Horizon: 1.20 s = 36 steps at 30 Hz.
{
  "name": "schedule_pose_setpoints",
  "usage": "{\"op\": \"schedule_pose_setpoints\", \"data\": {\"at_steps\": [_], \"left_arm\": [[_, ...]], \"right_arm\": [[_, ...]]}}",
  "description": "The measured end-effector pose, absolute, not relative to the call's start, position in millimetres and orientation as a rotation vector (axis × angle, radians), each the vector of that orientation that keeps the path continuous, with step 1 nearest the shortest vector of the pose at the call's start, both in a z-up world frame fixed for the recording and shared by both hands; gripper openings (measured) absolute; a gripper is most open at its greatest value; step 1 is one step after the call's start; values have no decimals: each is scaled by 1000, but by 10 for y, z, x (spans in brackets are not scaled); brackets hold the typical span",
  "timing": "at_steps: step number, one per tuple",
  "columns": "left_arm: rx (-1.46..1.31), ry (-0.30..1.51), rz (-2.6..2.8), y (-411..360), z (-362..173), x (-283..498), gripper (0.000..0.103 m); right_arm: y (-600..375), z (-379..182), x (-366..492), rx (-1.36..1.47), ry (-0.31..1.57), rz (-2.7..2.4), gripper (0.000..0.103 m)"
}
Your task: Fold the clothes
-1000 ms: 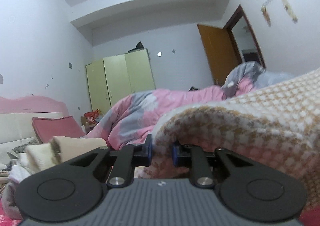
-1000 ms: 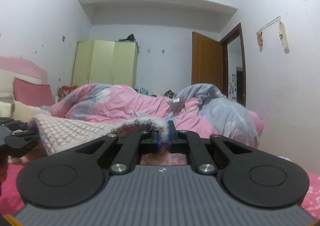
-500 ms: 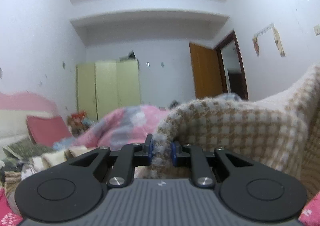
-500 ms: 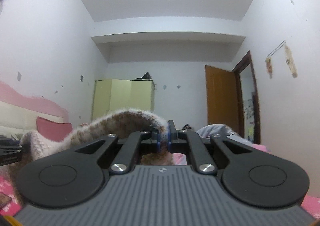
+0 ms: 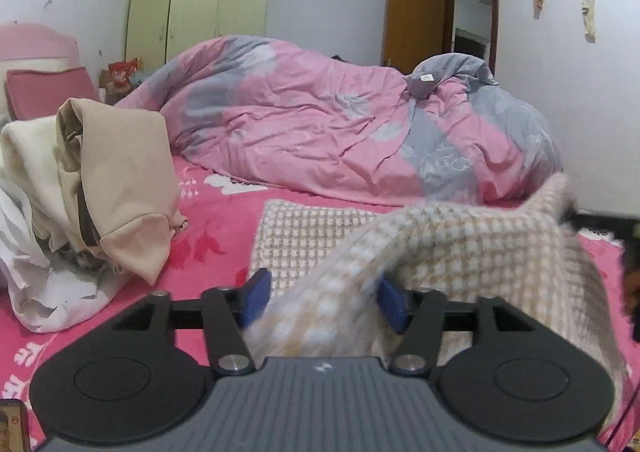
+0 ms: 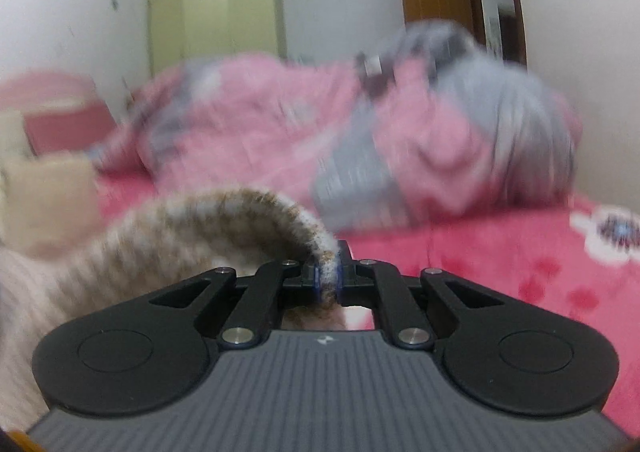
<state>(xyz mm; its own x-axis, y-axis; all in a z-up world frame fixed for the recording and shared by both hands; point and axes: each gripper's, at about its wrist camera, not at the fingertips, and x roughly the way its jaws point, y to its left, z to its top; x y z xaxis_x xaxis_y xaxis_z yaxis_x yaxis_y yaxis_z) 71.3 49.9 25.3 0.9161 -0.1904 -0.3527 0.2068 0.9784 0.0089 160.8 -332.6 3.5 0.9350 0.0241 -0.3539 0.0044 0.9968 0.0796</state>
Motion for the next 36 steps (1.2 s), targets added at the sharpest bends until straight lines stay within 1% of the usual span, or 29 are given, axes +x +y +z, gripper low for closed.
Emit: {"op": "schedule_pose_setpoints", "data": {"at_steps": [2,4,6,9,11,12,13,14,15,16,17,19,21,22,24,25,26,27,28,29,30,32,33,34,35,36], "left_arm": [[40,391,-213,552,126,784,86],[41,415,-222,595,30,795,89],[56,423,-226,594,35,598,92],[62,440,-220,619,12,409,94],[57,457,-211,642,-41,356,95],[53,466,-206,654,-73,337,95],[47,478,-199,663,-114,329,95],[39,492,-190,670,-162,329,95],[33,506,-180,666,-217,342,95],[30,521,-169,655,-277,365,95],[26,536,-158,644,-337,388,95],[13,561,-141,622,-451,439,94],[-16,564,-141,595,-518,497,85],[-31,564,-140,581,-546,525,82],[-42,556,-139,536,-580,579,63],[-42,548,-138,500,-577,595,58],[-40,538,-135,457,-562,604,46],[-39,527,-133,414,-548,613,33],[-38,516,-130,371,-533,622,26],[-36,506,-128,328,-519,631,14],[-31,486,-125,280,-485,620,12],[-21,429,-122,188,-384,561,11],[-23,398,-125,157,-326,519,10],[-22,366,-128,131,-267,473,10],[-20,337,-128,112,-209,426,10],[-19,311,-127,100,-153,380,10]], "right_arm": [[-3247,-244,1801,29,418,-23,6],[-3190,-488,1948,-17,481,-44,6],[-3204,-669,1985,10,527,-42,8],[-3335,-721,1865,105,529,-17,11],[-3419,-663,1723,151,517,-4,24],[-3462,-639,1659,172,511,-1,29],[-3519,-616,1580,206,505,14,41],[-3594,-593,1483,257,499,44,60],[-3670,-571,1386,307,493,74,68],[-3745,-548,1290,357,487,105,78],[-3810,-539,1187,406,482,141,84],[-3869,-562,1031,464,502,193,90],[-3904,-603,934,509,537,228,93],[-3910,-649,946,529,564,239,95],[-3912,-746,988,573,616,263,96],[-3893,-800,1038,600,639,280,97],[-3875,-854,1088,628,663,296,100],[-3851,-898,1142,645,675,310,100],[-3808,-917,1197,640,672,318,100],[-3741,-913,1245,618,668,322,98],[-3663,-899,1279,592,664,326,95],[-3534,-833,1249,544,643,326,68],[-3474,-795,1220,519,630,325,61],[-3435,-761,1184,500,617,324,53],[-3420,-729,1135,486,602,322,48],[-3406,-693,1076,471,587,320,45]]}}
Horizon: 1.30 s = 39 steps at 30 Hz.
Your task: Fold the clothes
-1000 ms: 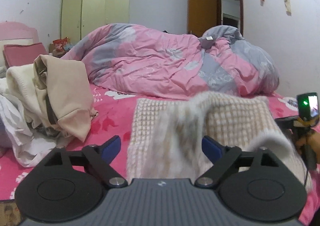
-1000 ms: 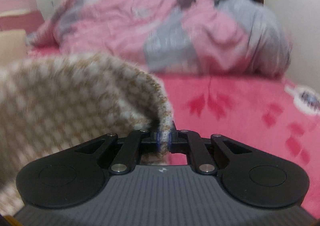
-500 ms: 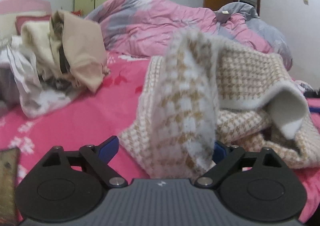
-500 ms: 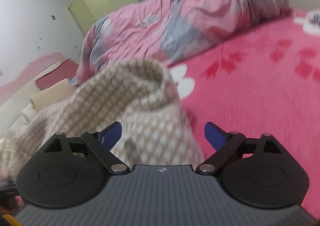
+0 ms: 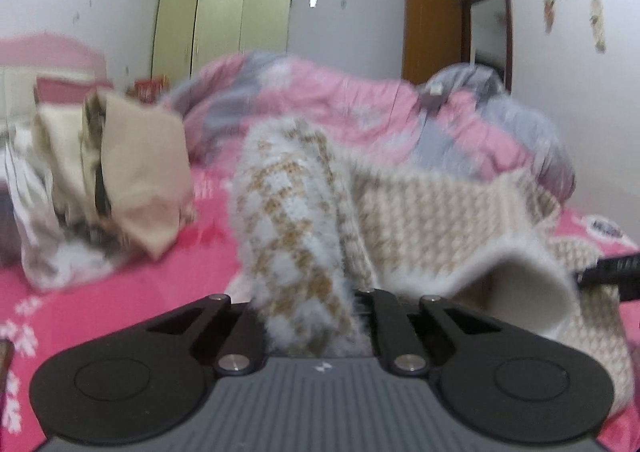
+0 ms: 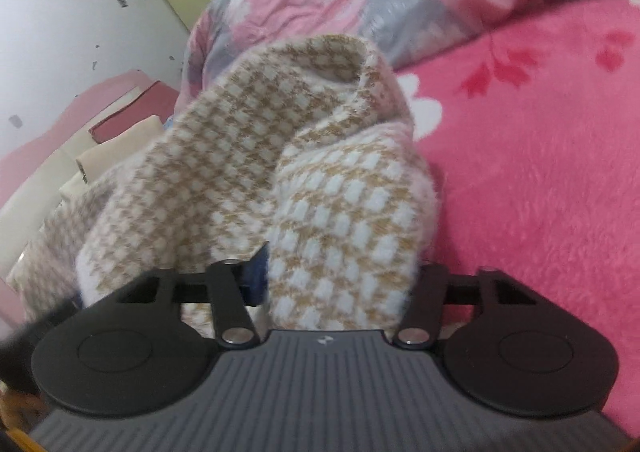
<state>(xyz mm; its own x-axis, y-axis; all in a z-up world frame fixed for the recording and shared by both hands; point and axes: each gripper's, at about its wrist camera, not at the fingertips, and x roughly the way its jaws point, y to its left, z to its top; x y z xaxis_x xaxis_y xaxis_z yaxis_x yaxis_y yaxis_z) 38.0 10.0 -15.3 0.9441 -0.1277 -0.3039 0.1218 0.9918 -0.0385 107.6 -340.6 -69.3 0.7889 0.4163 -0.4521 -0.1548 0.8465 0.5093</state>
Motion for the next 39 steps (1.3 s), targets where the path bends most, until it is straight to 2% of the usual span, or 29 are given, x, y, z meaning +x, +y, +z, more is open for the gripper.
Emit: {"op": "schedule_pose_setpoints", "data": {"at_steps": [4,13,21,24,30,34,37,39], "left_arm": [[-5,222,-117,123,71,157,10],[-48,90,-146,450,708,-290,10],[-160,168,-188,754,961,-87,10],[-149,256,-192,730,771,250,10],[-91,486,-181,511,103,890,17],[-80,452,-163,479,-55,854,24],[-104,440,-172,536,-100,799,29],[-131,441,-179,612,-124,795,30]], "right_arm": [[-3386,-539,797,427,523,315,38],[-3480,-328,363,492,465,388,36],[-3738,-197,242,606,535,521,36],[-3833,-325,465,622,568,503,40],[-3914,-490,730,602,637,351,61],[-3915,-425,695,577,663,268,66],[-3892,-227,552,458,608,207,80],[-3909,-73,479,376,551,141,81]]}}
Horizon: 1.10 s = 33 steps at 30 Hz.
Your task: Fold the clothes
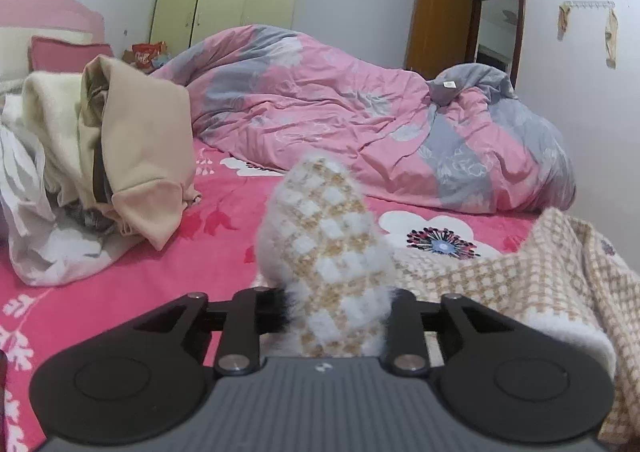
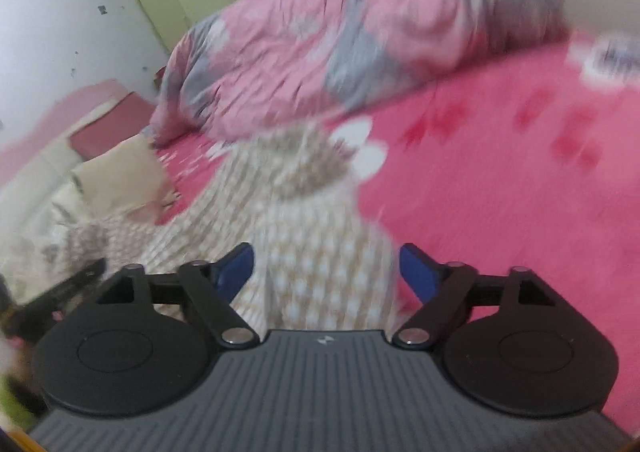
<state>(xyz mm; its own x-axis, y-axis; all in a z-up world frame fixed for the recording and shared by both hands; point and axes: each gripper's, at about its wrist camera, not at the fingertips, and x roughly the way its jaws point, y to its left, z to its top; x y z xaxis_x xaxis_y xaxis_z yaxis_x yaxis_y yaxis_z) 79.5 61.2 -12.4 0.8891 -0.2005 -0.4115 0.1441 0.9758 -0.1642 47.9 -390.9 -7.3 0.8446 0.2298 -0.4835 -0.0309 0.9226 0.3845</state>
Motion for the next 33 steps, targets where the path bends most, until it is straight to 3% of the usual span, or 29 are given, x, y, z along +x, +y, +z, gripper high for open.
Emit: {"op": "schedule_pose_setpoints", "data": {"at_steps": [4,8,16,18,20,21,28,33], "left_arm": [[-173,438,-177,747,-139,797,33],[-154,394,-131,799,-144,686,55],[-115,352,-156,853,-167,555,55],[-119,344,-187,876,-200,520,56],[-130,337,-216,890,-237,509,57],[-136,334,-229,895,-255,508,57],[-263,270,-306,987,-228,562,59],[-382,217,-349,1090,-213,591,67]], "right_arm": [[-3679,250,311,210,451,191,82],[-2878,397,204,-69,421,445,93],[-1606,-85,480,-700,457,510,95],[-1613,-232,680,-758,490,426,84],[-1693,-300,874,-758,531,349,16],[-1745,-303,949,-732,546,315,10],[-2020,328,1442,-588,389,184,5],[-2204,811,2009,-531,295,109,4]]}}
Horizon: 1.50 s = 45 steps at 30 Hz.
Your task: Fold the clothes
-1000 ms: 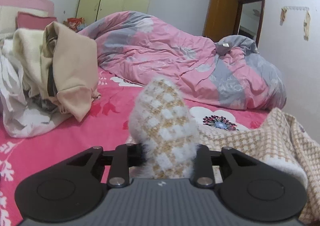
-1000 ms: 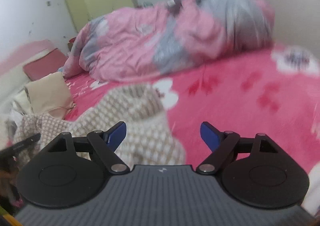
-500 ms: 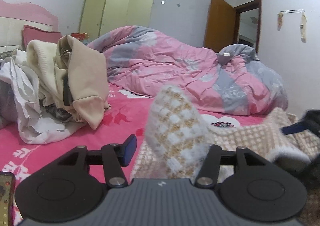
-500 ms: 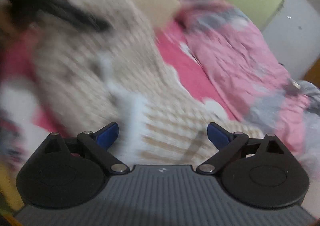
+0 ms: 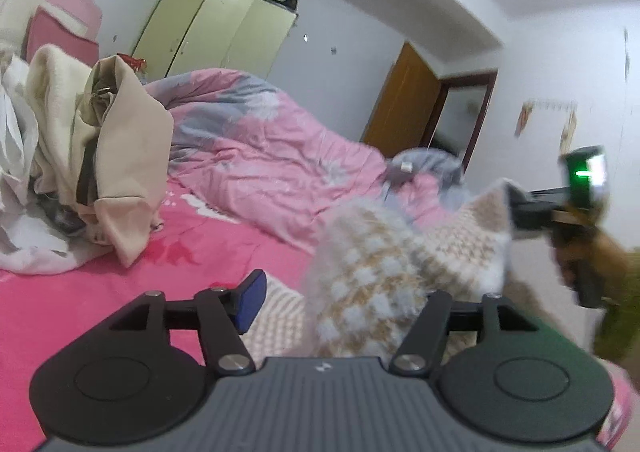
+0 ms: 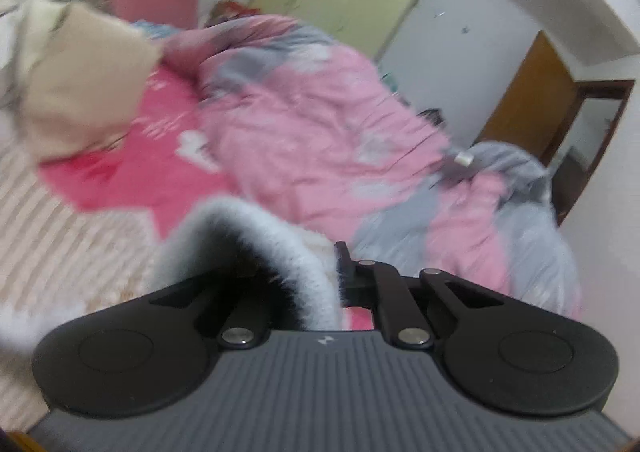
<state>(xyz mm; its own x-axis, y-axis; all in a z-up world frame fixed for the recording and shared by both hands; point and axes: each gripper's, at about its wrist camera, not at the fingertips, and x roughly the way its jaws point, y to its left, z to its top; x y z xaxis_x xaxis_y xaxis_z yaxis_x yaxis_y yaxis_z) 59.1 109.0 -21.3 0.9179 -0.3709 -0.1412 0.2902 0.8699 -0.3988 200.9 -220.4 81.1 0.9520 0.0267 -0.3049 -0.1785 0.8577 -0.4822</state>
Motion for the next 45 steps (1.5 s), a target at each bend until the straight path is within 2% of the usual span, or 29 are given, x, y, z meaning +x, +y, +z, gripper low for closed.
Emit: {"op": "schedule_pose_setpoints", "data": {"at_steps": [5,9,11,16,18,21,23,25,29,33,36,38,40,42,45], "left_arm": [[-393,215,-344,1114,-298,670,74],[-397,219,-338,1129,-381,735,80],[-412,225,-336,1148,-451,760,84],[-402,300,-299,1142,-630,874,84],[-397,319,-291,1150,-662,896,84],[-401,343,-280,1169,-693,911,85],[-407,357,-275,1174,-699,902,86],[-405,368,-266,1162,-691,874,87],[-388,402,-243,1107,-674,774,89],[-385,445,-208,1104,-651,692,89],[-393,464,-183,1103,-623,680,89],[-399,477,-167,1102,-603,672,89],[-397,486,-153,1083,-575,650,89],[-387,484,-154,1055,-536,590,89],[-365,473,-165,1027,-487,489,89]], "right_arm": [[-2231,1130,2877,-527,238,40,4],[-2228,1150,3592,-497,248,-24,4],[-2184,987,3890,-499,283,-74,4],[-2122,205,4453,-513,478,-91,5],[-2127,-95,4468,-523,555,-56,15],[-2189,-161,4253,-525,593,-18,32],[-2267,-65,4046,-512,582,-6,51],[-2407,153,3724,-456,565,27,58],[-2593,590,2868,-348,532,132,61],[-2608,749,1953,-341,521,226,61],[-2639,678,1584,-372,546,220,66],[-2647,499,1563,-407,627,199,83],[-2607,248,1609,-507,707,173,84],[-2533,61,1574,-611,701,142,84],[-2428,75,1420,-643,670,153,85]]}}
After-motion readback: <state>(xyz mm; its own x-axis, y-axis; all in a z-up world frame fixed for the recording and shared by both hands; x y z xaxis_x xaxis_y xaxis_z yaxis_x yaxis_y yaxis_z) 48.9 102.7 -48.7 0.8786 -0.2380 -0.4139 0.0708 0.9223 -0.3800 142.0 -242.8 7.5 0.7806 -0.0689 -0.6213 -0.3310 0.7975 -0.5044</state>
